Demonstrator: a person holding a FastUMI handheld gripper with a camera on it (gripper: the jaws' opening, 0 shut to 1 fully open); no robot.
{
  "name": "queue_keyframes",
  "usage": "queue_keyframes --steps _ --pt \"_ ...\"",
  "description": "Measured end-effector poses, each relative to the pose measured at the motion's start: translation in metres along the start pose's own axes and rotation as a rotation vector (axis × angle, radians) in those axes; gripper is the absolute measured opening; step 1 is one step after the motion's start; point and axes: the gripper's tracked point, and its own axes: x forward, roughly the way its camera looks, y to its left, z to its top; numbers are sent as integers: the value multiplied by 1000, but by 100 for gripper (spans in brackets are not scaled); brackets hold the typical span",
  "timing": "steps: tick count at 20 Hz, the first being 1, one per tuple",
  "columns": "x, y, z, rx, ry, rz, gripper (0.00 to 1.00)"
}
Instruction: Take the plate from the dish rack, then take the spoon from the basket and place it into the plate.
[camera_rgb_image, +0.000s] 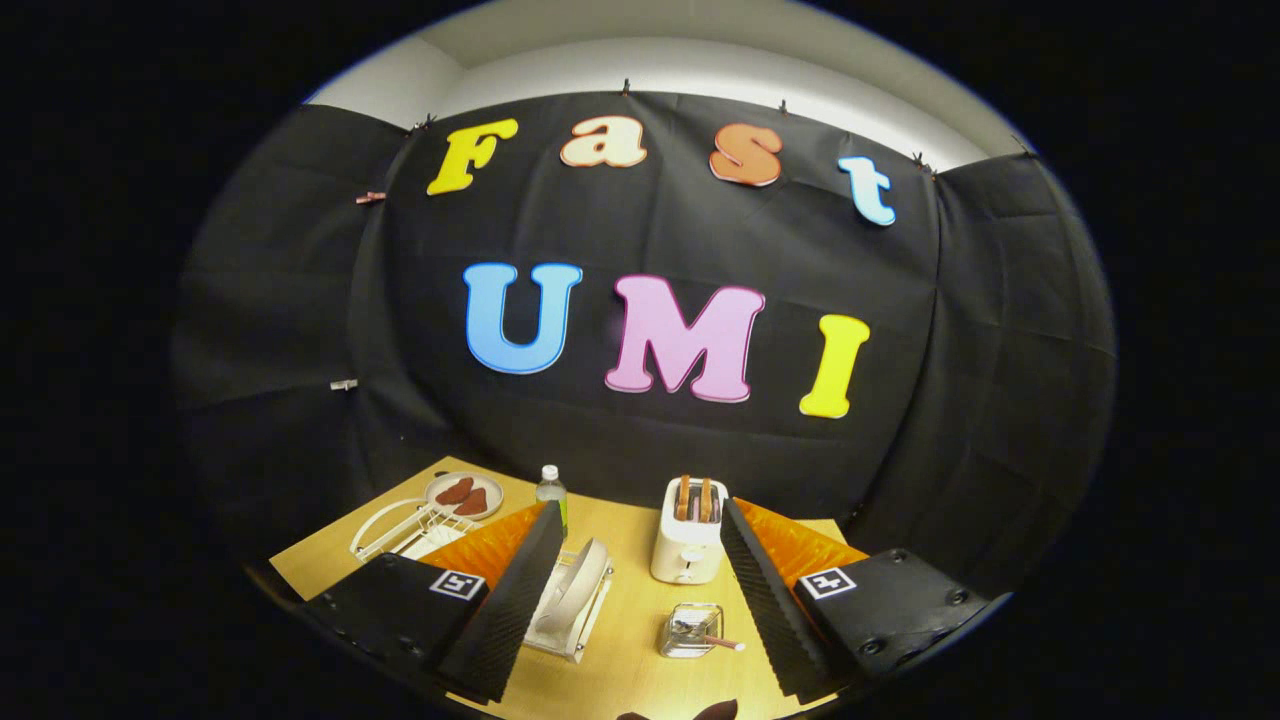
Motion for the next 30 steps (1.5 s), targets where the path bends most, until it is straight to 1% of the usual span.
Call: queue_keyframes --steps 4,6,11,13,15,17,19,20,22,24,30 --pt "51 29 -48 14 160 31 98" --pt "72 38 -74 19 242 28 98" --pt "127 48 -139 12 404 -19 98" --pt "146 46 -162 -5 457 -51 98" --pt "161 46 -183 -14 510 -89 98" --pt "169 47 -211 -8 576 -103 97" --pt "175 49 -227 -6 612 -118 90" --pt "177 43 -231 -29 625 -151 73" --pt "183 45 -229 -22 607 -192 41" --pt "182 51 -220 -47 601 -227 35" --pt "197 64 -169 -232 494 -276 30"
